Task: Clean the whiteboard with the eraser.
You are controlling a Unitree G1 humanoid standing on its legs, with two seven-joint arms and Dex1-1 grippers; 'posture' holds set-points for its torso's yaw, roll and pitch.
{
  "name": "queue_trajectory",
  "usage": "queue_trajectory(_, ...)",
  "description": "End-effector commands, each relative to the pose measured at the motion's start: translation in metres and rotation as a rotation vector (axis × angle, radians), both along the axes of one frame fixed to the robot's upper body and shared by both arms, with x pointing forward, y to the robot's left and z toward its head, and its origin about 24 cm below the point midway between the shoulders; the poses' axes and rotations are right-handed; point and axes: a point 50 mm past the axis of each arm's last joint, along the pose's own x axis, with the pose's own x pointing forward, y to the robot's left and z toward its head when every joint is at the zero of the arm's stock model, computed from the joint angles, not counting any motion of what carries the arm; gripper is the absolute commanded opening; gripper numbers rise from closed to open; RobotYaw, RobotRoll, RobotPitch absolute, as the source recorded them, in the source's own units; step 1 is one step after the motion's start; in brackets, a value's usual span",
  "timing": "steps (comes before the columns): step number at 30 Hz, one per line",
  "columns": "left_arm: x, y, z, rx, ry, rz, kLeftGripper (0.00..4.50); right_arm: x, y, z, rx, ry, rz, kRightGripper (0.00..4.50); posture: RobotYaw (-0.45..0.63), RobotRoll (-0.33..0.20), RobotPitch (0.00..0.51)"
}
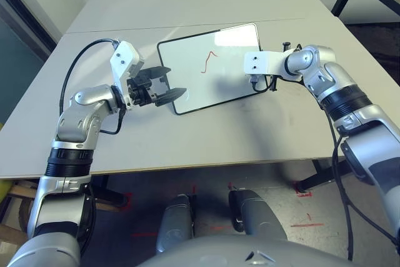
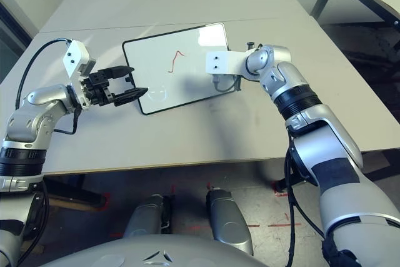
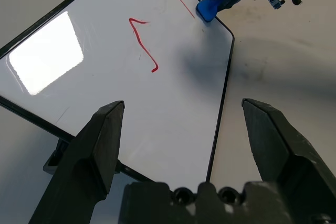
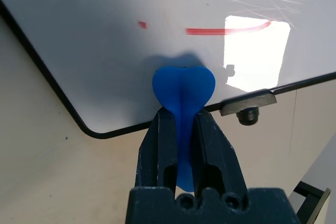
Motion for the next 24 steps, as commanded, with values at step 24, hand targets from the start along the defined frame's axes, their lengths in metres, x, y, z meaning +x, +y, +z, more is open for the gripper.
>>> queue_trajectory(24, -0.003, -0.001, -0.002, 0.010, 0.000, 0.002, 4.50, 0.003, 0.041, 0.007, 0.053, -0.028, 0.107, 0.14, -0.11, 0.000, 0.096)
